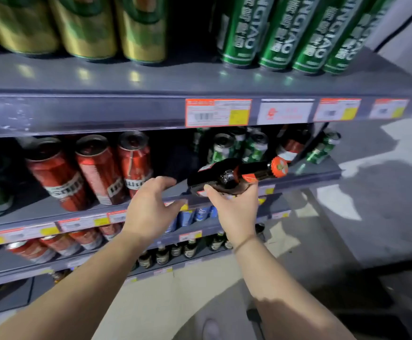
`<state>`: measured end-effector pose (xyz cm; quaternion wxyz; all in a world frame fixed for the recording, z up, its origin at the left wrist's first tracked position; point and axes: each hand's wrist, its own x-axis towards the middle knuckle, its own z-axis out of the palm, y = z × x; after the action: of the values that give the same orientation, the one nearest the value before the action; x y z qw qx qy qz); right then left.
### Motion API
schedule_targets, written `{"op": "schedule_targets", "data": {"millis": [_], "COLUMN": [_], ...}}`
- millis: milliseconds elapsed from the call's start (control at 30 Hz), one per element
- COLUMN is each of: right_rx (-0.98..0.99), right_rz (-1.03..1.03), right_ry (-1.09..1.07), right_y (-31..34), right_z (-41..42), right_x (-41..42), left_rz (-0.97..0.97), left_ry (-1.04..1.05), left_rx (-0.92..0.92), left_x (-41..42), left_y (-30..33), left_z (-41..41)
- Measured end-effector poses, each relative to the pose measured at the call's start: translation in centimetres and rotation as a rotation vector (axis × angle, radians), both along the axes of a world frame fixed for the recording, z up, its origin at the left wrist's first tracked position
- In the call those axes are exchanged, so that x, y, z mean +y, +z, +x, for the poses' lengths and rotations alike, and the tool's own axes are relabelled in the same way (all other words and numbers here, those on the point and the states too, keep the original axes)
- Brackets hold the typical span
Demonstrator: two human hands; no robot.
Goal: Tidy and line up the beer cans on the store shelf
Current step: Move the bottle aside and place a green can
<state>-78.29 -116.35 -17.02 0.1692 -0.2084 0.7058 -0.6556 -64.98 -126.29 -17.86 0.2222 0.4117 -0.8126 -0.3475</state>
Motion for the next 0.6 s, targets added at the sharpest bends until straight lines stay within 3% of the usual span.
{"op": "schedule_targets", "data": {"millis": [133, 300, 467, 600], "right_rx": [0.021, 0.087, 0.111, 0.053], "right_rz": [-0.059, -0.026, -0.013, -0.063], "right_ry": [-0.010, -0.103, -0.162, -0.170], "right_y": [0.4, 0.6, 1.3, 0.4], "right_z": [-3.2, -10.7, -20.3, -26.2], "right_x": [3.7, 7.7, 10.8, 10.2], "left_rz": [-0.168, -0.271, 0.019, 0.175], "left_ry": [-0.184, -0.236, -0.270, -0.104], "left_rx": [-0.072, -0.193, -0.109, -0.040], "left_x": [1.9, 3.9, 6.7, 6.1], "left_y": [0.2, -0.3, -0.3, -1.3], "left_z": [-4.7, -12.6, -22.7, -28.1]}}
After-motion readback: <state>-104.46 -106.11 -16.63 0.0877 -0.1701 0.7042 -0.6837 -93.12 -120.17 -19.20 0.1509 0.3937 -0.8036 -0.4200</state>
